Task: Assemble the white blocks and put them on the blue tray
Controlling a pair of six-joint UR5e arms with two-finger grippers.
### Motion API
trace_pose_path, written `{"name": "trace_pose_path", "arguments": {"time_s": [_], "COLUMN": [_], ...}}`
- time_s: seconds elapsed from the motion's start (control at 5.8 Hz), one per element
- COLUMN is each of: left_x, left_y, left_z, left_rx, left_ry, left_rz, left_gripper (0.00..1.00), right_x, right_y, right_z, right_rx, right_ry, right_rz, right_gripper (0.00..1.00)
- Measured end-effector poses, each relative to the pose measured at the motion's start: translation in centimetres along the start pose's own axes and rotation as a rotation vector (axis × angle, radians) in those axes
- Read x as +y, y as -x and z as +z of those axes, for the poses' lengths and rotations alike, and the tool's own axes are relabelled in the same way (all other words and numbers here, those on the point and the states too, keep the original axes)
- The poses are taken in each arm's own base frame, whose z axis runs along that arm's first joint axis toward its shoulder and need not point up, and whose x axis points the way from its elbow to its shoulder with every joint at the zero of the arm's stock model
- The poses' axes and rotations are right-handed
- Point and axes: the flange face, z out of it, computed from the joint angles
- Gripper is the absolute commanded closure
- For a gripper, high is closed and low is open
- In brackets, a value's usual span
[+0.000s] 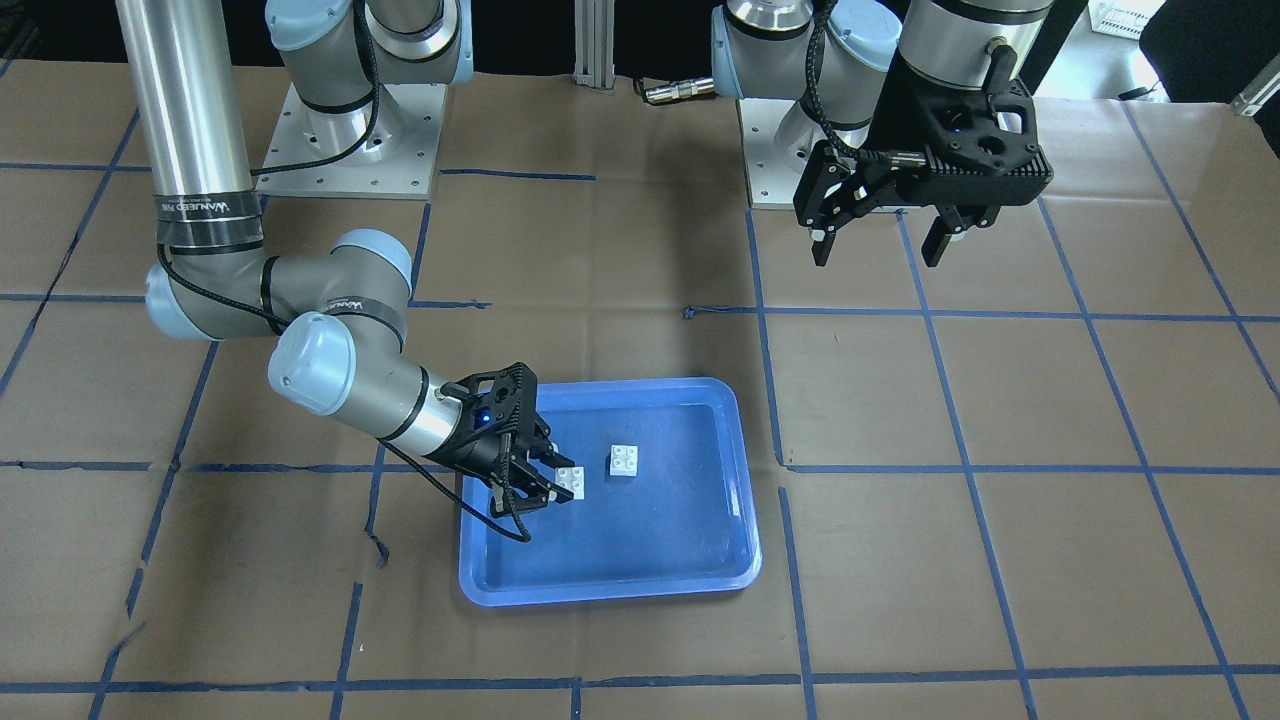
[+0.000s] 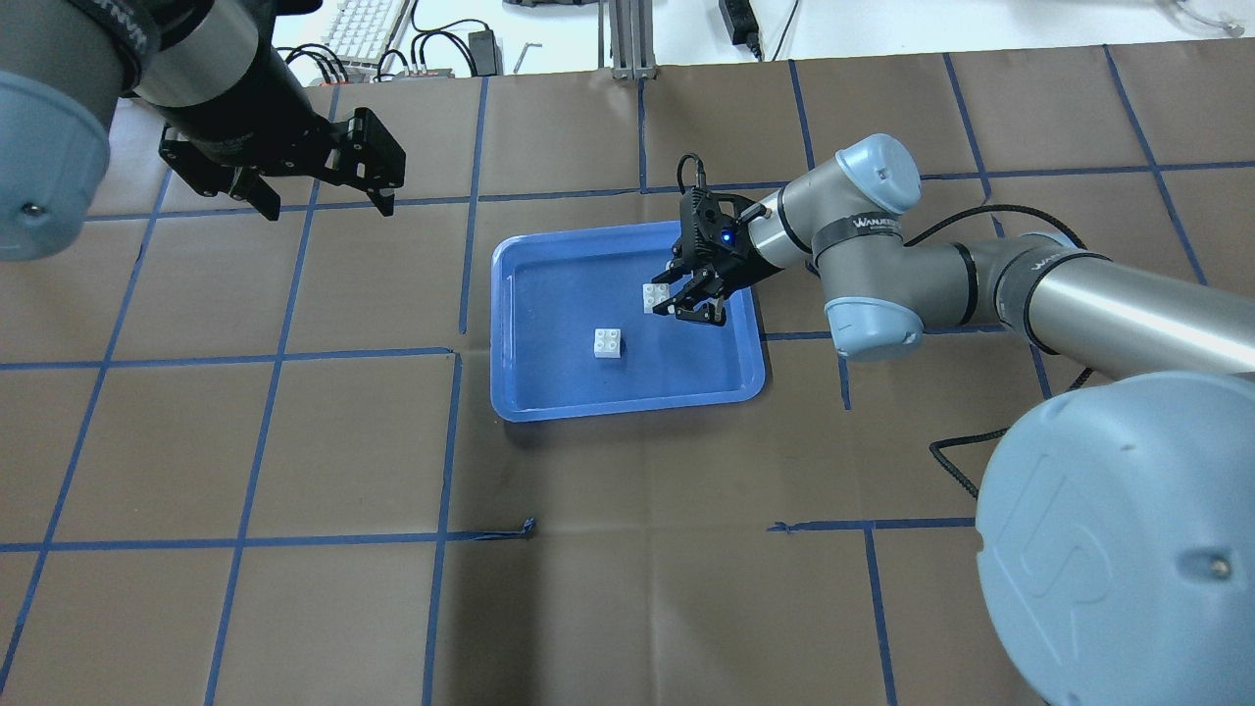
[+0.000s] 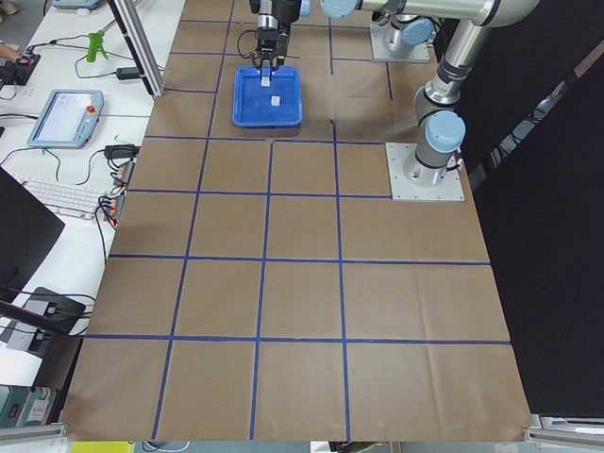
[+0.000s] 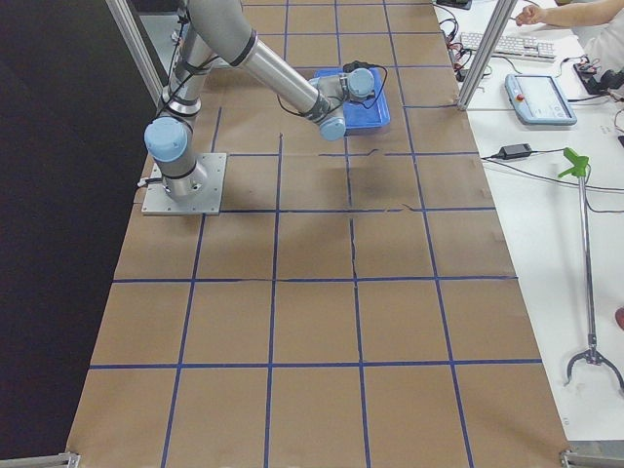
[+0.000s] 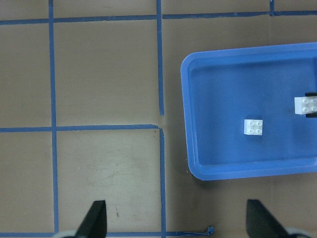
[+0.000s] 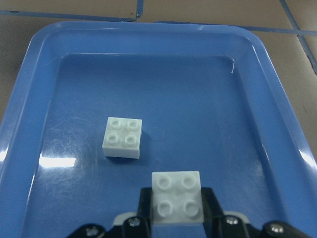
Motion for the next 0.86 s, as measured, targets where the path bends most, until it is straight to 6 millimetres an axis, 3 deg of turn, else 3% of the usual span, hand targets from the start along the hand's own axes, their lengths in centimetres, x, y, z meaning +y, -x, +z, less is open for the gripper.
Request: {"name": "trace_pose_path", "arguments": {"time_s": [0.34, 0.86], "left_x": [0.1, 0.1], "left_y": [0.2, 0.3], "left_z": [0.1, 0.1], "left_rx": [-0.002, -0.003], "left_ry": [0.000, 0.001], "left_rz": [-0.004, -0.004], "left_gripper": [0.01, 0.01], "right_x": [0.5, -0.3], "right_y": [1.6, 2.7], "right_z": [1.5, 2.6], "right_rx": [0.002, 0.004], "right_ry": [-0.003, -0.008], "right_rz": [0.035, 0.048], "right_gripper": [0.68, 0.68]}}
